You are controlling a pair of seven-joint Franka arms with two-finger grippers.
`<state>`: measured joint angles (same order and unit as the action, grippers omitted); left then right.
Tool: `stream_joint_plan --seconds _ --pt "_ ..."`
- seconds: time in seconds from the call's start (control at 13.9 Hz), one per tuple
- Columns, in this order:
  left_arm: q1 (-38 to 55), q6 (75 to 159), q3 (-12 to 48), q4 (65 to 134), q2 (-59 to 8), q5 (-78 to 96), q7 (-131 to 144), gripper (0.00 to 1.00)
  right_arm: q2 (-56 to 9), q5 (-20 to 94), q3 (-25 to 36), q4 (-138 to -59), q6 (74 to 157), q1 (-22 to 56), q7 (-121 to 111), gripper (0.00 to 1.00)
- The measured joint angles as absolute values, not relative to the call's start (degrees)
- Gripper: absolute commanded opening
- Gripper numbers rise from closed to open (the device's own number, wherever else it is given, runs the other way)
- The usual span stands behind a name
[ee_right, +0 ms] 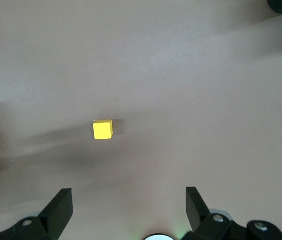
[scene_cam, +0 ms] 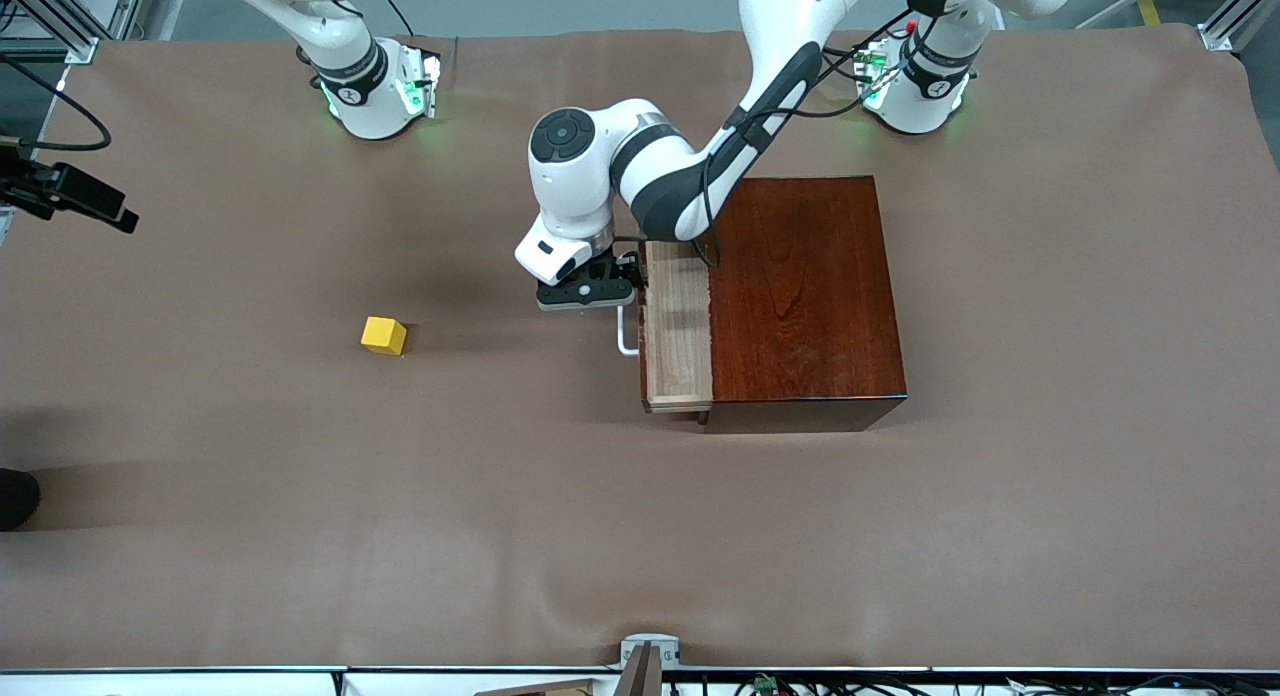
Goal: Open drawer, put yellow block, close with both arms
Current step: 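Pull the drawer handle outward with the left gripper to open it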
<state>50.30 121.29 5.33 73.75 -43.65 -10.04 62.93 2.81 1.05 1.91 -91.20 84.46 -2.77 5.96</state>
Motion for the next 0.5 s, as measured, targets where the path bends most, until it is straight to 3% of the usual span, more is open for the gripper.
stream_joint_plan --seconds 0.5 --pt "50.3 122.3 5.2 74.2 -43.6 -10.0 62.8 1.00 2.8 1.1 1.8 -91.2 84.5 -2.7 4.9 1.00"
